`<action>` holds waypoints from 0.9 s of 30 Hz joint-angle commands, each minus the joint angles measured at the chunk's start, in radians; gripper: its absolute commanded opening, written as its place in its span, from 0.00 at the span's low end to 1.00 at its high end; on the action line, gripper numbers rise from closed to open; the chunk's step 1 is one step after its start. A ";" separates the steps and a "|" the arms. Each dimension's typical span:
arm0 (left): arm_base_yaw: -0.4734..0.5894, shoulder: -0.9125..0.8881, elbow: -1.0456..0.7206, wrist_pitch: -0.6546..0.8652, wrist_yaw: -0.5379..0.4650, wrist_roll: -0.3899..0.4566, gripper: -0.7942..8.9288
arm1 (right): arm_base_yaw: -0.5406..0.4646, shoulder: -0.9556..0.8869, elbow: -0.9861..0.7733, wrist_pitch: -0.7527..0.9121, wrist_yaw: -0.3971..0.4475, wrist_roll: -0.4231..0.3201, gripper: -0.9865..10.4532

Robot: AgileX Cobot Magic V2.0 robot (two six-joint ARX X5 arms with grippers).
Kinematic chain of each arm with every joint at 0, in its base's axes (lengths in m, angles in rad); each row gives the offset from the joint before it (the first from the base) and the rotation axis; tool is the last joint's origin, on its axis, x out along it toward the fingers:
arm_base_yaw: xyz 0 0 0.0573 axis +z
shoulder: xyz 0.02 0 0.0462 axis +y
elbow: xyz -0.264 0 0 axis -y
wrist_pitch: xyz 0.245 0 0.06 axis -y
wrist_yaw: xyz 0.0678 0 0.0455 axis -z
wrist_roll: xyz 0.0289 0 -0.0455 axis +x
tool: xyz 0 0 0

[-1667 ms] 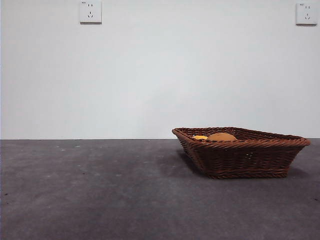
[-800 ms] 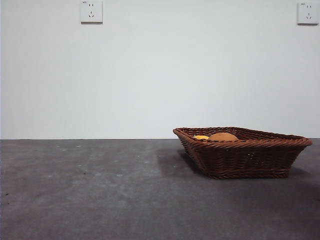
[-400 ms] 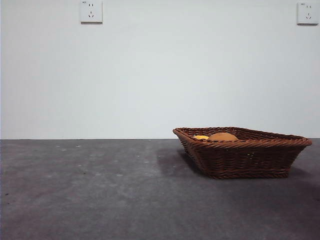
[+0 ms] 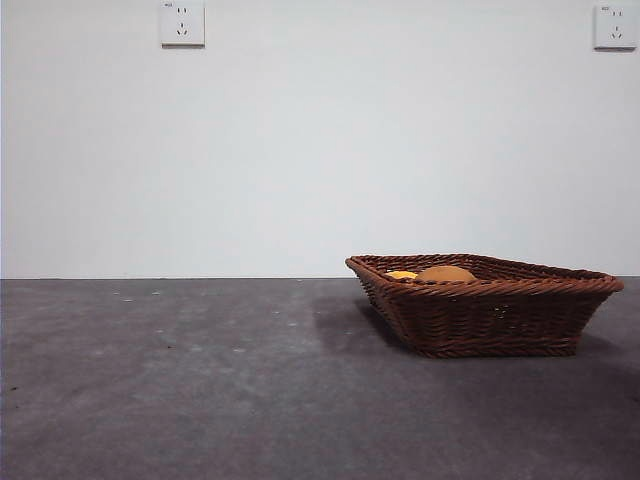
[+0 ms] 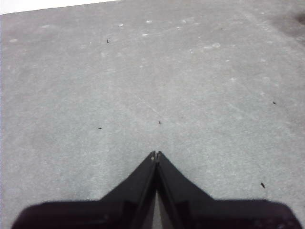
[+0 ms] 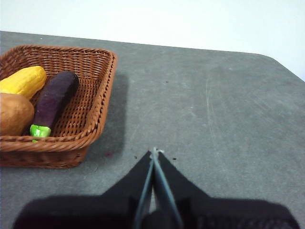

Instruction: Help me put the vegetables on the table into the basket

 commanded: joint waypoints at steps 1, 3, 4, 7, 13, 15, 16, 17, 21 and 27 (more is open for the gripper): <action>0.003 0.000 -0.010 0.007 -0.003 0.008 0.08 | 0.002 -0.002 -0.006 -0.001 0.002 0.011 0.09; 0.003 0.000 -0.010 0.006 -0.003 0.008 0.08 | 0.002 -0.002 -0.006 -0.001 0.001 0.011 0.09; 0.003 0.000 -0.010 0.007 -0.003 0.008 0.08 | 0.002 -0.002 -0.006 -0.002 0.001 0.011 0.09; 0.003 0.000 -0.010 0.006 -0.003 0.008 0.08 | 0.009 -0.002 -0.006 -0.002 0.002 0.011 0.09; 0.003 0.000 -0.010 0.006 -0.003 0.008 0.08 | 0.034 -0.002 -0.006 -0.002 0.002 0.011 0.09; 0.003 0.000 -0.010 0.006 -0.003 0.008 0.08 | 0.034 -0.002 -0.006 -0.002 0.002 0.011 0.09; 0.003 0.000 -0.010 0.006 -0.003 0.008 0.08 | 0.034 -0.002 -0.006 -0.002 0.002 0.011 0.09; 0.003 0.000 -0.010 0.007 -0.003 0.008 0.08 | 0.034 -0.002 -0.006 -0.002 0.002 0.011 0.09; 0.003 0.000 -0.010 0.007 -0.003 0.008 0.08 | 0.034 -0.002 -0.006 -0.002 0.002 0.011 0.09; 0.003 0.000 -0.010 0.006 -0.003 0.008 0.08 | 0.034 -0.002 -0.006 -0.002 0.002 0.011 0.09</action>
